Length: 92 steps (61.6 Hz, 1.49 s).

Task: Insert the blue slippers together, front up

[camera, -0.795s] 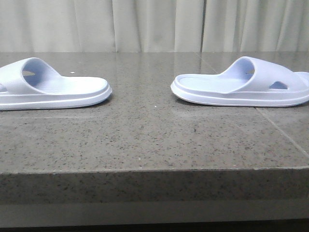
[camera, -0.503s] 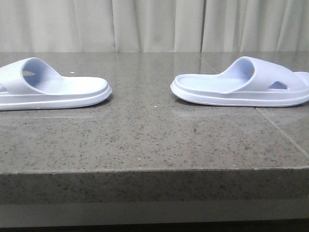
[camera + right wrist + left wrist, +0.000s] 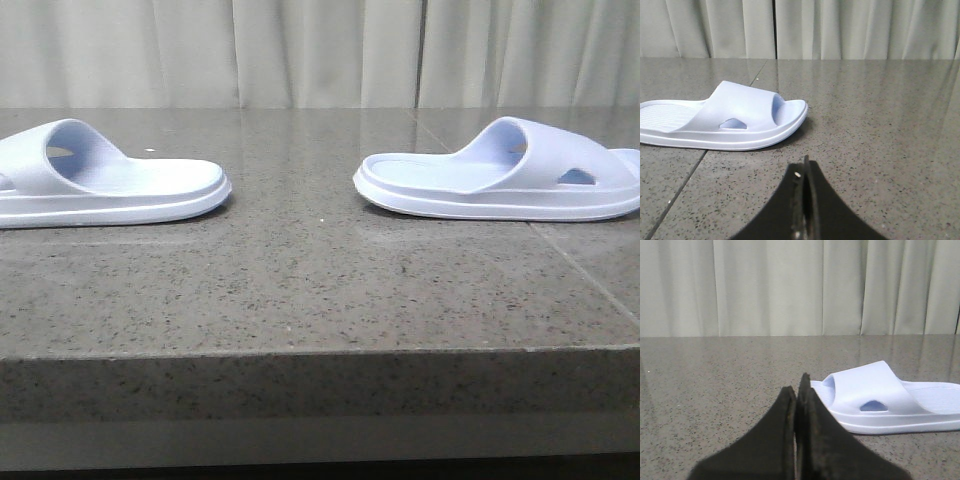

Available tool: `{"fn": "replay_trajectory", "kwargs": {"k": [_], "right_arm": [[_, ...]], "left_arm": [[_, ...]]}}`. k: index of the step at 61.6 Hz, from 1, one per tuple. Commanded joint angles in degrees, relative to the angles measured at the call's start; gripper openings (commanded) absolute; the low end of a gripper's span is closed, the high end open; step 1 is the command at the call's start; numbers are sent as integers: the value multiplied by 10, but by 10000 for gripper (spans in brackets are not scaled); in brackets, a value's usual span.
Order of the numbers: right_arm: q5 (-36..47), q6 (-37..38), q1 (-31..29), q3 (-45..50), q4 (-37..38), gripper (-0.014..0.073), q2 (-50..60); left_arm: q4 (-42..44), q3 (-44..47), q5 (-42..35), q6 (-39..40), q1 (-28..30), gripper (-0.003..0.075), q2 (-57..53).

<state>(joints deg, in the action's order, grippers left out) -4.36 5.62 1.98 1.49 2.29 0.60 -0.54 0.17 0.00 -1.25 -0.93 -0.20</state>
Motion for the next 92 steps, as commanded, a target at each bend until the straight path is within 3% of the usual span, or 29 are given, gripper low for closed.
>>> {"fn": "replay_trajectory", "kwargs": {"k": [1,21,37,61,92], "right_arm": [[52,-3,-4,-3,7,-118,10],[54,-3,-4,-31,7,-118,10],[-40,-3,-4,-158,7,-118,-10],[-223,-3,-4,-338,7,-118,-172],[-275,-3,-4,-345,7,-118,-275]], "left_arm": [[-5,3,-45,2,0,-20,-9],[-21,-42,-55,2,0,-20,-9],[-19,-202,128,2,0,-20,25],[-16,-394,351,2,0,-20,216],[-17,-398,357,1,0,-20,312]]}}
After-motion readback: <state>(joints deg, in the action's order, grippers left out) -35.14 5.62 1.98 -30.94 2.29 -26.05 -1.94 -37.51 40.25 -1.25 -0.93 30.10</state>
